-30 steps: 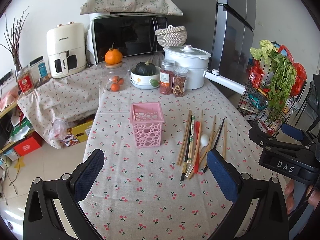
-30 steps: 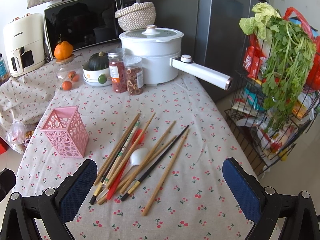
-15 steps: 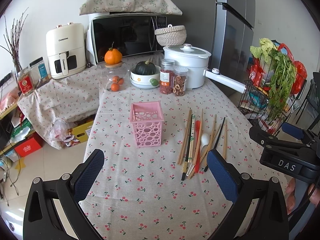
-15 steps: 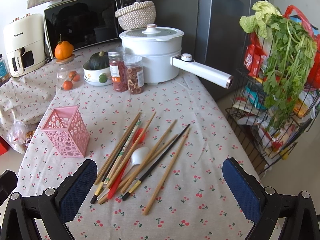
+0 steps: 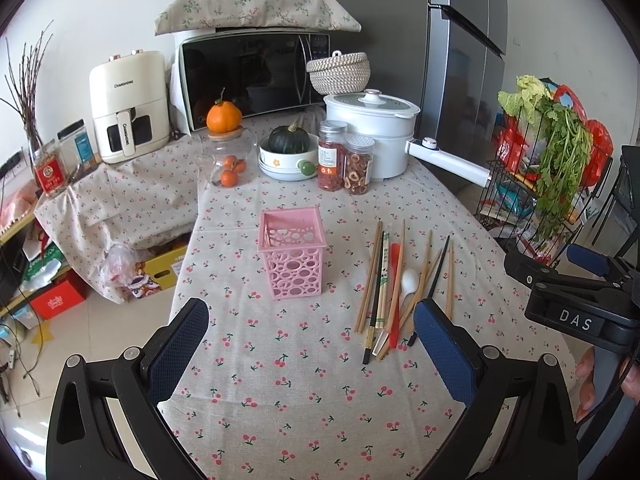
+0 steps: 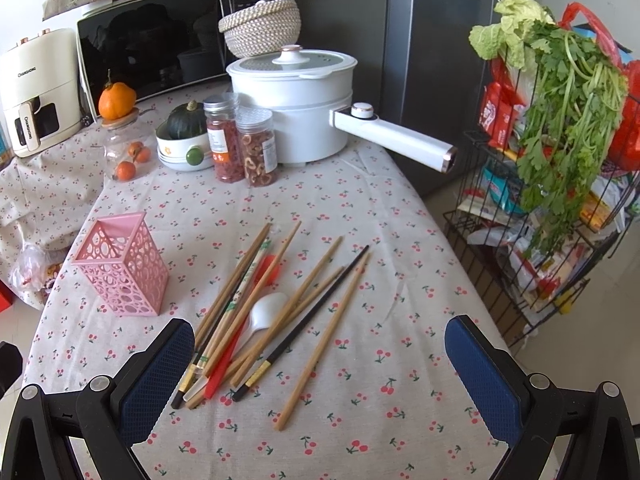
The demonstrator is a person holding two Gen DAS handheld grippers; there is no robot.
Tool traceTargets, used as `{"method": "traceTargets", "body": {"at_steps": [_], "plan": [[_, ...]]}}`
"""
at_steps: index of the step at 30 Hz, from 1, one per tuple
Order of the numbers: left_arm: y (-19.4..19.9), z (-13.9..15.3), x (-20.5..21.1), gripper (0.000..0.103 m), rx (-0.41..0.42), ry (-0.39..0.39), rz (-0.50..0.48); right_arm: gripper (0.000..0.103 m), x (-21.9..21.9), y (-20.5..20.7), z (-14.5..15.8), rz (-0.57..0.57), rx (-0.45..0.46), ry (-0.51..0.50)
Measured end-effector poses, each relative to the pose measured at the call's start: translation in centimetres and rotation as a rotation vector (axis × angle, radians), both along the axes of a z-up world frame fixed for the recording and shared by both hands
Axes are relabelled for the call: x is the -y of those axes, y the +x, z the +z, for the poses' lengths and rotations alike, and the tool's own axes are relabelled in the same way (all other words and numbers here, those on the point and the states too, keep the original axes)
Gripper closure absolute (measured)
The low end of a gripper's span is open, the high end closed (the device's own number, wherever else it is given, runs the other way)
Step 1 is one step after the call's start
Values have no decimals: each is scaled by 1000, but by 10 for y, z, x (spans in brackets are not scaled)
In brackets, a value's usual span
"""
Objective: Organize utensils
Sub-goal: 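Lower the left tool onto a wooden chopstick and close it while the right tool approaches the pile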
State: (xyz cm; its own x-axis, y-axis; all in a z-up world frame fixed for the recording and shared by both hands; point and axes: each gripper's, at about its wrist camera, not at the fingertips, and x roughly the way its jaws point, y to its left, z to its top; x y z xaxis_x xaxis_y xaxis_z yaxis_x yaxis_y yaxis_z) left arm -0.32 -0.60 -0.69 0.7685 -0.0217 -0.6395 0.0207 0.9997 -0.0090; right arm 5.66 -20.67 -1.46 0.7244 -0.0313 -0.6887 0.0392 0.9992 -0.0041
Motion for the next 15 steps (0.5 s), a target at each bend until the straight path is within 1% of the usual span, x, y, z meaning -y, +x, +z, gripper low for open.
{"method": "traceTargets", "body": {"at_steps": [3,6,9,15], "plan": [[7,0,3,0,-15,8,-16,0,8,5,-2,-18,-22,-7],[17,3,12,0,-27,57,-33,0,18,10,-3,-31,-44,-6],[32,5,21,0,-73,51,-87,0,30,18,-2,-43,-71,-15],[76,12,54,0,-163,77,-163,0,62,49,5,-95,-148,57]]}}
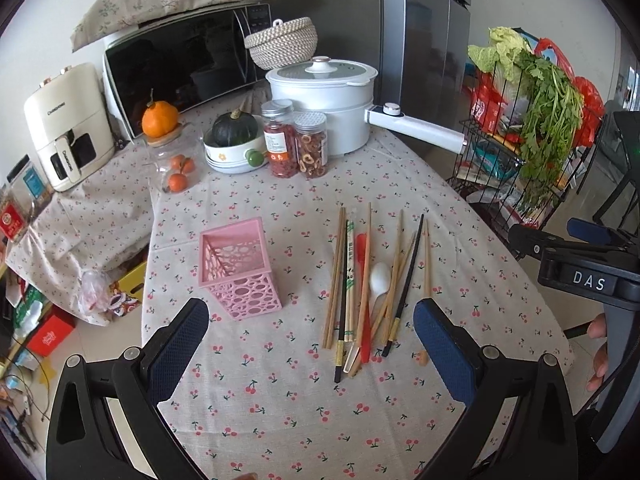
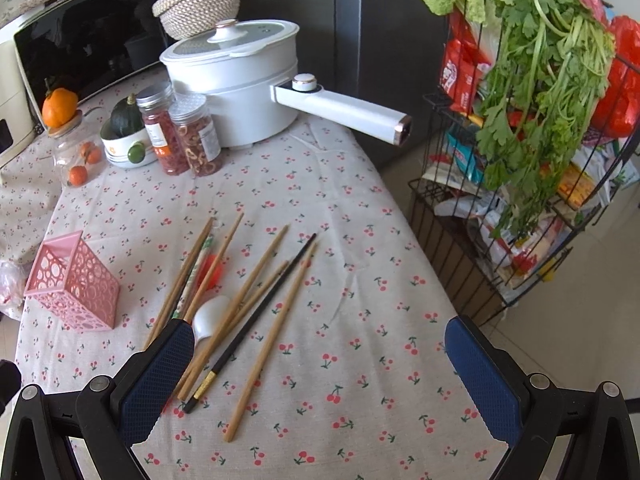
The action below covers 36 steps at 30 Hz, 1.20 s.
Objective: Organize utensils
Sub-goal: 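Lower the left tool onto a wooden chopstick and close it while the right tool approaches the pile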
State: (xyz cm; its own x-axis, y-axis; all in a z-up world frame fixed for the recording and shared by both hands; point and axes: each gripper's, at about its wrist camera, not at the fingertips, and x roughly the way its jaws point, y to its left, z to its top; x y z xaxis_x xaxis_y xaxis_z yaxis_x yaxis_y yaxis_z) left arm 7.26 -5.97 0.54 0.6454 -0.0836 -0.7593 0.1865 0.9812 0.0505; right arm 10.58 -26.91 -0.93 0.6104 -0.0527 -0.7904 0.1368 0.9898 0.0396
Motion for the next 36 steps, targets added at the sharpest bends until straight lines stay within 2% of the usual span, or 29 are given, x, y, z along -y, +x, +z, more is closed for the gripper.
{"method": "traceTargets", "body": {"at_steps": [5,9,12,15,17,20,25,30,32,36], "plan": [[53,-8,26,0,-103,-17,-10,0,24,35,-5,-42,-71,70],[95,-32,43,2,-210,-61,-35,0,41,52,-33,-62,-146,183],[127,-53,54,15,-282,-102,-46,0,51,65,-54,-62,-203,250],[158,-78,67,34,-340,-119,-61,0,66,78,-68,-96,-225,290],[178,-96,77,57,-372,-125,-68,2,75,84,-78,-118,-244,322],[203,-119,88,70,-404,-112,-61,7,84,92,-91,-139,-273,373],[232,-143,102,78,-423,-79,-52,12,86,102,-108,-115,-321,398],[246,-161,114,85,-443,-25,-47,13,85,108,-115,-111,-337,381],[249,-166,116,95,-452,-19,-48,13,86,109,-118,-109,-341,390],[239,-159,114,97,-427,-27,-77,18,84,111,-127,-98,-357,415]]}}
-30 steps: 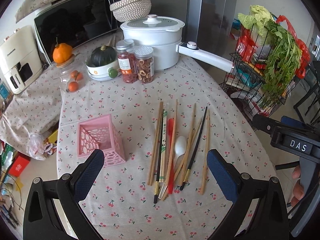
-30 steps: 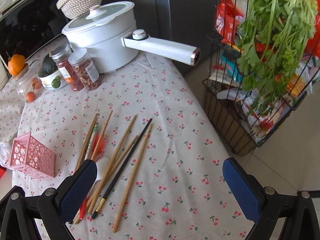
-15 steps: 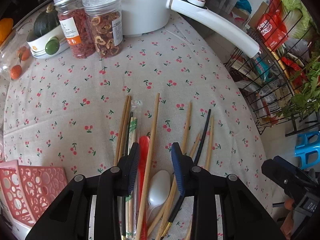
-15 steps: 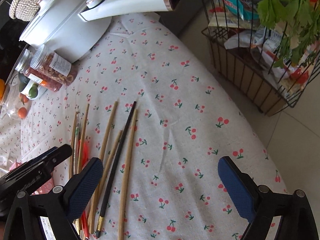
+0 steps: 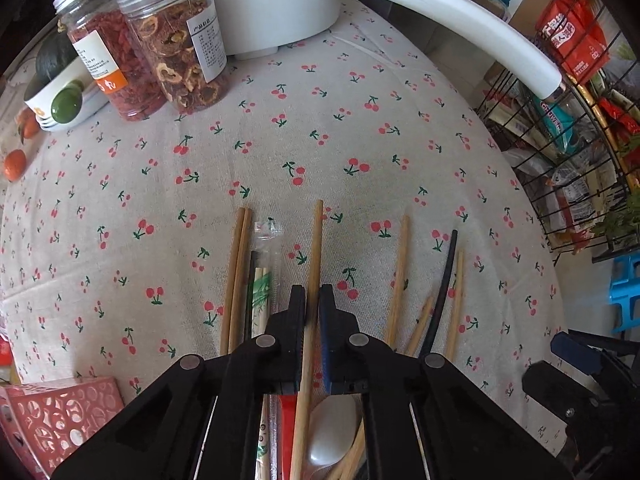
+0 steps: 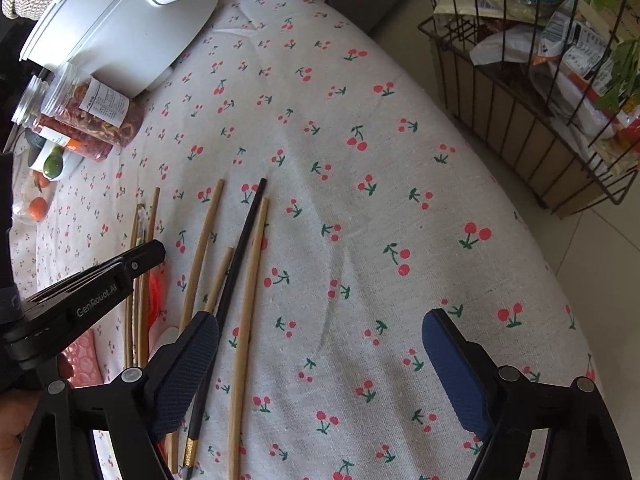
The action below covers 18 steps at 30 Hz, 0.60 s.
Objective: Organize utensils
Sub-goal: 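Lower the left tool onto a wooden chopstick and close it while the right tool approaches the pile, then lift the wooden chopstick with the left tool while the right tool grasps another wooden chopstick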
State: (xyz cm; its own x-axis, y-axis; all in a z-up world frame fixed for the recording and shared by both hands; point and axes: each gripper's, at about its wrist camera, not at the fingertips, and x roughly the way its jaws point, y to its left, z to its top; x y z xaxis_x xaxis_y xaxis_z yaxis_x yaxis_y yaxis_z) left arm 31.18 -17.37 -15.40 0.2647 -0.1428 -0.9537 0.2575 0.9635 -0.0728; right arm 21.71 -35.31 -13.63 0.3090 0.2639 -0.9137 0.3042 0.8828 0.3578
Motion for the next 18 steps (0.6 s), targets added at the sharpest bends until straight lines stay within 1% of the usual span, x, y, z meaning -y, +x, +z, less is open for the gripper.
{"method": "traceTargets", "body": {"at_steps": [2,6,9,11,14,18], "plan": [[-13,13,-6,97,20,-25,-18,24,-3,2,-5,3,-4,-3],[-44,43,-17,97,79,-67,-61,31,-16,7,-13,29,-5,4],[-70,69,-32,98,129,-109,-84,40,-31,11,-14,67,15,13],[-91,86,-43,98,158,-139,-93,47,-41,13,-16,89,19,-8],[-121,103,-60,98,200,-171,-103,48,-52,17,-23,96,0,-72],[-157,116,-83,98,224,-209,-99,48,-65,20,-23,121,20,-164]]}}
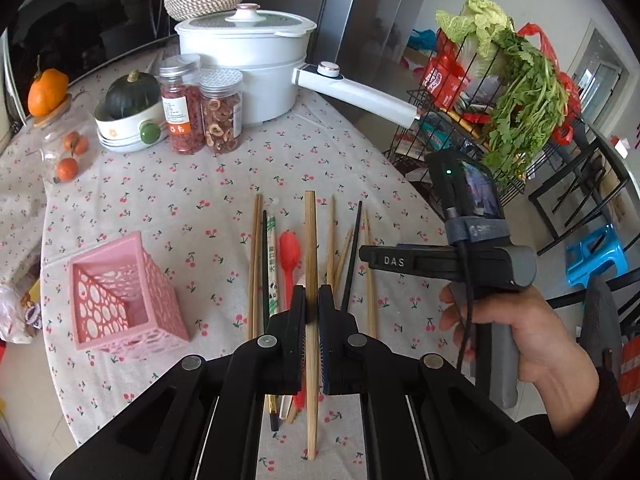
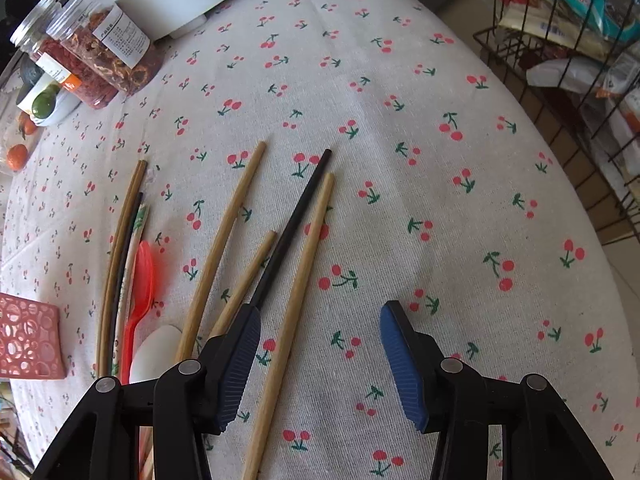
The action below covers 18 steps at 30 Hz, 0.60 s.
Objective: Organize utensils
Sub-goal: 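Lift the wooden chopstick with the left tool while the right tool grasps another wooden chopstick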
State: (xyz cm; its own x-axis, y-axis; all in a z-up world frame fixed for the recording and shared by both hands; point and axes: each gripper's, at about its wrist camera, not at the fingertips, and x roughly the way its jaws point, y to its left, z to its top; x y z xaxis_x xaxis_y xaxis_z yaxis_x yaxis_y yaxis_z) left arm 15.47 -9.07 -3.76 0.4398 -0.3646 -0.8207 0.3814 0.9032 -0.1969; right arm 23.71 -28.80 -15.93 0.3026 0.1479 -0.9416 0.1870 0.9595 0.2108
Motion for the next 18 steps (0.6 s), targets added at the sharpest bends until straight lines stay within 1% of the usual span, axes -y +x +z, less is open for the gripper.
{"method": "traceTargets", "body": {"at_steps": [3,5,6,7,8,11,14,16,18], "plan": [[-19,4,-19,97,13,-22,7,49,-18,-1,-1,66,1,-120],[-28,4,-27,97,31,-34,16,60,-27,-3,-2,101,1,-205],[-32,5,-32,97,42,-42,22,65,-27,-5,-2,106,6,-199],[-36,5,-39,97,55,-56,30,82,-26,-5,-1,102,4,-191],[-38,5,-45,97,64,-69,37,90,-24,-6,-1,97,2,-185],[-43,8,-58,98,74,-97,50,97,-14,-7,-2,78,6,-130],[-49,17,-70,98,114,-102,56,97,-4,-12,0,53,2,-34],[-55,23,-80,98,132,-120,60,97,2,-17,10,48,31,-11],[-62,33,-91,98,156,-142,67,97,2,-25,27,48,79,0]]}}
